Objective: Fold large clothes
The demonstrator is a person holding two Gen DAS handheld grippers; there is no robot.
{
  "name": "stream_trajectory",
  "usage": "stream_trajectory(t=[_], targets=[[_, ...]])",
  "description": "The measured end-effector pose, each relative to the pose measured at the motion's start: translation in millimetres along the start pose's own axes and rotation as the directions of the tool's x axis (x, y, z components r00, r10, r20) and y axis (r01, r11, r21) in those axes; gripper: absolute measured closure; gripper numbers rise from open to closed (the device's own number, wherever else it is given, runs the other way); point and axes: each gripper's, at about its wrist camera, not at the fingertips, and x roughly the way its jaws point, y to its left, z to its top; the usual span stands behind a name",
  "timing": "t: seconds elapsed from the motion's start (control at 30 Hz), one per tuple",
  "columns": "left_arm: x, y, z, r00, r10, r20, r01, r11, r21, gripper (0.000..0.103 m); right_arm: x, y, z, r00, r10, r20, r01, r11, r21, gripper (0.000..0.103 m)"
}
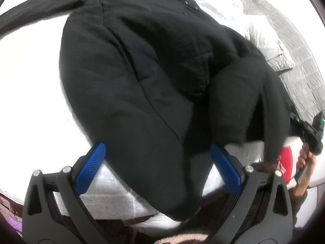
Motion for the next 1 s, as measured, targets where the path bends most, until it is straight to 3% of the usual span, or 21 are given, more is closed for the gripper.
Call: stream_trajectory(t=[0.07,0.23,0.43,0.57,0.7,0.73,0.83,0.93,1.0], targets=[[5,2,-5,0.999,-0.017,-0.030,0.017,1.000,-0.006,0.002,7,-18,0,0.999,-0.024,-0.021,0.025,0.999,0.030,0.097],[16,11,-21,0.998,-0.015,-0.065,0.013,0.999,-0.035,0.020,51,-34,-20,0.992,-0.055,-0.112,0.067,0.993,0.101,0.097],[2,22,-30,0.994,-0.096,-0.051,0.093,0.993,-0.071,0.021,72,-44,-33,0.990,-0.050,-0.134,0.066,0.991,0.117,0.096],[4,26,-32,0.994,-0.112,-0.018,0.110,0.990,-0.092,0.024,68,-47,-34,0.989,-0.022,-0.144,0.042,0.989,0.140,0.087],[12,12,-32,0.998,-0.065,-0.010,0.065,0.998,-0.026,0.053,71,-53,-43,0.984,0.038,-0.174,-0.003,0.980,0.197,0.080],[15,9,-31,0.996,-0.084,-0.021,0.084,0.996,-0.012,0.074,71,-54,-46,0.983,0.055,-0.176,-0.017,0.977,0.212,0.076],[9,5,-27,0.996,-0.090,-0.008,0.090,0.996,-0.022,0.092,73,-54,-56,0.978,0.112,-0.174,-0.070,0.970,0.233,0.075],[-24,-1,-20,0.988,-0.138,0.066,0.139,0.990,-0.006,0.096,65,-45,-59,0.972,0.156,-0.177,-0.117,0.970,0.212,0.090],[-55,-6,-14,0.980,-0.155,0.128,0.154,0.988,0.015,0.097,50,-34,-58,0.971,0.182,-0.153,-0.153,0.971,0.183,0.093]])
